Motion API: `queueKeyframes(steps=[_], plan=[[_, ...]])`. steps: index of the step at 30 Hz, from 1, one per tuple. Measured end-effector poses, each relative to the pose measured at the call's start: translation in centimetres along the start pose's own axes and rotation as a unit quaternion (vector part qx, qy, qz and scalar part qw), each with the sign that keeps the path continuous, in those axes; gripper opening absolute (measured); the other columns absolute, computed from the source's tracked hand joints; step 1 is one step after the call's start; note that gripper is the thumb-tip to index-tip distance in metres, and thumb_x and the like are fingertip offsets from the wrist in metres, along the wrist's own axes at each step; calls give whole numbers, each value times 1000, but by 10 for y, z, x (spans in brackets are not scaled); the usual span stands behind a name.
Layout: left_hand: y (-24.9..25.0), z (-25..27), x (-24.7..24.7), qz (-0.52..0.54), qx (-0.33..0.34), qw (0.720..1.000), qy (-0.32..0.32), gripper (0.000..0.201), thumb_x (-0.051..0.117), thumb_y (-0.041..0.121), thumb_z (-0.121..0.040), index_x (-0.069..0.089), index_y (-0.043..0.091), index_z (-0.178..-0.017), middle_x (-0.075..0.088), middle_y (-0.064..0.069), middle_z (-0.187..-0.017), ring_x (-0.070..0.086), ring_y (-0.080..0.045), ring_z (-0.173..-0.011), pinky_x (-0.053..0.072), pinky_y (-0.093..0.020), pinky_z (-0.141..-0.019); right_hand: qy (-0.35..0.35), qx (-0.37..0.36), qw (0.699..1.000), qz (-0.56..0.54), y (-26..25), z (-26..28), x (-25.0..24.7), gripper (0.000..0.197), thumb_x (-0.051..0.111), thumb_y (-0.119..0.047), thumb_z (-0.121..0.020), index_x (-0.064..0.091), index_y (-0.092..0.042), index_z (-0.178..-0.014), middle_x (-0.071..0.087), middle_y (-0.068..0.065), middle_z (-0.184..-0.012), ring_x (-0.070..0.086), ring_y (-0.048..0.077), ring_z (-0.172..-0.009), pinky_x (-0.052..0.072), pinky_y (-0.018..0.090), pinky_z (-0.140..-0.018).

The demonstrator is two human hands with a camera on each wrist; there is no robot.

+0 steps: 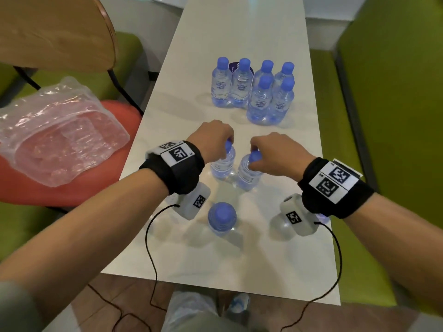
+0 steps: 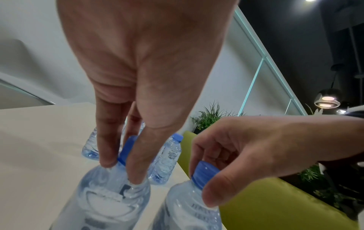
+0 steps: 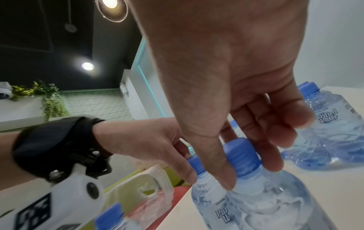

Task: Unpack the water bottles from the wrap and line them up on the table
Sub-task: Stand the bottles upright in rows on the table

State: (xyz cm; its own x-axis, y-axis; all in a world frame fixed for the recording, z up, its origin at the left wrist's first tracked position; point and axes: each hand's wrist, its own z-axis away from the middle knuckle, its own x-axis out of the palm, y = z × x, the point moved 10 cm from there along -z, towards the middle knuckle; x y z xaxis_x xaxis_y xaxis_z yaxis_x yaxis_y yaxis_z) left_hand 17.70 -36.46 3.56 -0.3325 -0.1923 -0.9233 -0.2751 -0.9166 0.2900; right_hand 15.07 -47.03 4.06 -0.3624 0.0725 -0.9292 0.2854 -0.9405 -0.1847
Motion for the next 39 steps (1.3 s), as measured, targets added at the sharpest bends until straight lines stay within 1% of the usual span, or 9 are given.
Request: queueKeyframes(steps=[3, 10, 20, 25, 29, 31, 34, 37, 39], plan=[[-2, -14, -8, 6, -3, 1000, 18, 32, 64, 13, -84, 64, 13, -116, 59, -16, -117, 58, -35, -106, 37, -30, -79, 22, 0, 1000, -2, 5, -16, -14, 27, 61, -29, -85, 63, -12, -107, 66, 11, -102, 51, 27, -81, 40, 30, -68], [-6, -40, -24, 17, -19, 998, 49, 32, 65, 14, -86, 65, 9, -117, 62, -18, -119, 57, -37, -110, 43, -36, -85, 35, -3, 999, 12, 13, -49, -30, 30, 62, -26, -88, 65, -10, -113, 67, 13, -109, 60, 34, -101, 47, 36, -81], [-22, -50, -27, 23, -37, 996, 80, 34, 69, 21, -83, 66, 9, -114, 64, -17, -114, 58, -37, -105, 36, -30, -77, 24, 12, 1000, -2, 27, -64, -27, 32, 64, -25, -88, 61, -10, -116, 64, 14, -107, 52, 26, -88, 43, 33, -74], [-24, -51, -27, -12, -38, 997, 69, 30, 64, 17, -87, 68, 6, -115, 66, -18, -113, 60, -38, -103, 44, -35, -82, 45, 13, 999, 4, 28, -62, -25, 31, 65, -26, -88, 60, -7, -113, 63, 14, -103, 55, 29, -89, 42, 33, -73], [-27, -48, -29, -31, -59, 996, 62, 37, 71, 35, -81, 69, 3, -101, 63, -14, -88, 61, -35, -86, 40, -33, -69, 60, 43, 997, -12, 35, -62, -23, 30, 67, -33, -86, 55, -8, -97, 53, 10, -90, 50, 29, -81, 38, 33, -68], [-29, -47, -27, -25, -62, 996, 58, 43, 73, 40, -80, 68, 5, -104, 63, -13, -91, 62, -35, -90, 44, -35, -72, 58, 51, 997, -13, 36, -63, -21, 32, 68, -37, -85, 50, -11, -92, 52, 9, -90, 49, 28, -81, 38, 33, -68], [-29, -46, -26, -4, -45, 997, 64, 43, 73, 28, -81, 64, 15, -121, 65, -12, -116, 59, -34, -107, 44, -37, -88, 44, 36, 998, 0, 33, -63, -20, 39, 71, -40, -83, 56, -10, -104, 56, 9, -95, 52, 29, -86, 39, 33, -71], [-25, -46, -27, -15, -29, 997, 68, 34, 67, 18, -83, 68, 17, -117, 67, -12, -114, 60, -34, -105, 43, -34, -84, 26, 8, 1000, 14, 31, -62, -18, 44, 71, -29, -84, 56, -15, -124, 62, 10, -112, 57, 31, -101, 42, 33, -77], [-25, -46, -28, -13, -37, 997, 66, 33, 71, 21, -80, 70, 14, -112, 68, -13, -110, 61, -35, -101, 42, -33, -79, 21, 4, 1000, 17, 32, -63, -17, 38, 68, -25, -86, 59, -14, -121, 63, 10, -113, 56, 30, -97, 41, 33, -75]])
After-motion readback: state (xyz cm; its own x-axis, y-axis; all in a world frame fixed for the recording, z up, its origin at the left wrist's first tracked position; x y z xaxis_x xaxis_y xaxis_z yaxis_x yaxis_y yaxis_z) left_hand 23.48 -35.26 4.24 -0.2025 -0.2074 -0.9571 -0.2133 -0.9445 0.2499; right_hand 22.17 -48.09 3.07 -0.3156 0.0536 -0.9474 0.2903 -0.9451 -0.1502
